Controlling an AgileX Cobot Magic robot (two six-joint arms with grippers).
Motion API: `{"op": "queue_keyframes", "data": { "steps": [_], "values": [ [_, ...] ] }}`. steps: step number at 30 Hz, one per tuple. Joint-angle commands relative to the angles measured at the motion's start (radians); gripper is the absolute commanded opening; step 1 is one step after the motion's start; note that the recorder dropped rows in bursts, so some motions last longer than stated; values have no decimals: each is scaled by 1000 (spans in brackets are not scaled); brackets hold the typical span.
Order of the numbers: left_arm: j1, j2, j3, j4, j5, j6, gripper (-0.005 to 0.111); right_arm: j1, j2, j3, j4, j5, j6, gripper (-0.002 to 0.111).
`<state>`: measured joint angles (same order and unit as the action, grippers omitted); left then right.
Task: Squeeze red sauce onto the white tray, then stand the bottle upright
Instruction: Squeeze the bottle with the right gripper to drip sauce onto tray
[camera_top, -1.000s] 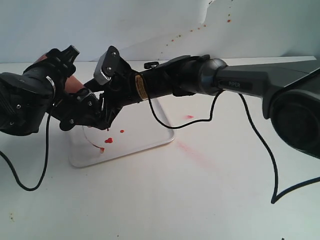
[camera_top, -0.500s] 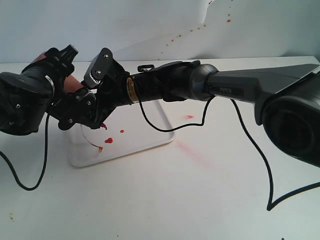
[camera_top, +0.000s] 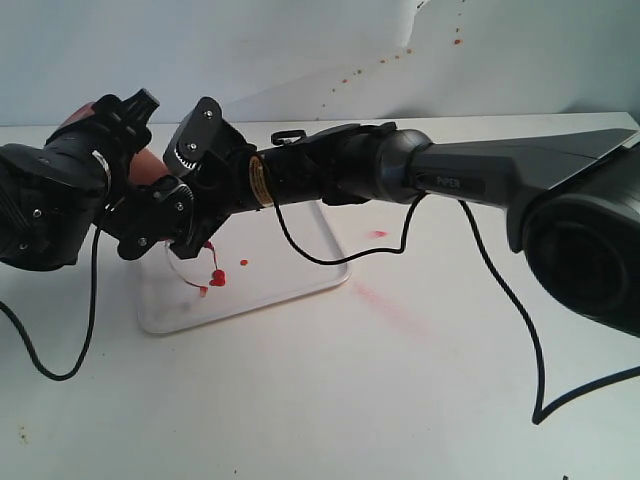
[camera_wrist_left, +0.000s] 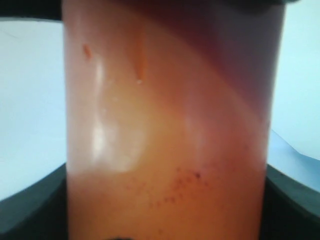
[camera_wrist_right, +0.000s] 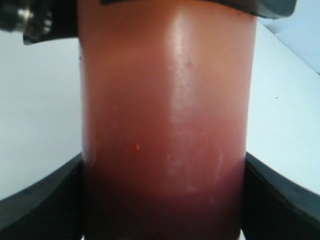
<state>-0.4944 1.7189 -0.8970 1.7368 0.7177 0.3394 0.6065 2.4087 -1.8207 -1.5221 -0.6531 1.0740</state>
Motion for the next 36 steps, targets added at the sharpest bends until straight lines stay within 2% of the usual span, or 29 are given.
{"op": "queue_keyframes", "data": {
  "steps": [1,8,9,11,12,14,17,36],
  "values": [
    [-5,-9,-5,8,16,2,0,-20,-9,-7,23,37,14,0],
    [-5,-9,-5,8,16,2,0,-20,-9,-7,23,37,20,0],
    [-5,-9,-5,8,16,2,0,-20,-9,-7,23,37,35,2],
    [-5,-9,-5,8,16,2,0,-20,-9,-7,23,37,52,14],
    [-5,-9,-5,8,16,2,0,-20,-9,-7,26,37,55,25],
    [-5,-9,-5,8,16,2,0,-20,-9,-7,42,37,55,53],
    [-5,-9,-5,8,16,2,0,-20,-9,-7,46,37,53,104],
    [-5,-9,-5,8,16,2,0,-20,-9,-7,37,27,47,105]
  ]
}}
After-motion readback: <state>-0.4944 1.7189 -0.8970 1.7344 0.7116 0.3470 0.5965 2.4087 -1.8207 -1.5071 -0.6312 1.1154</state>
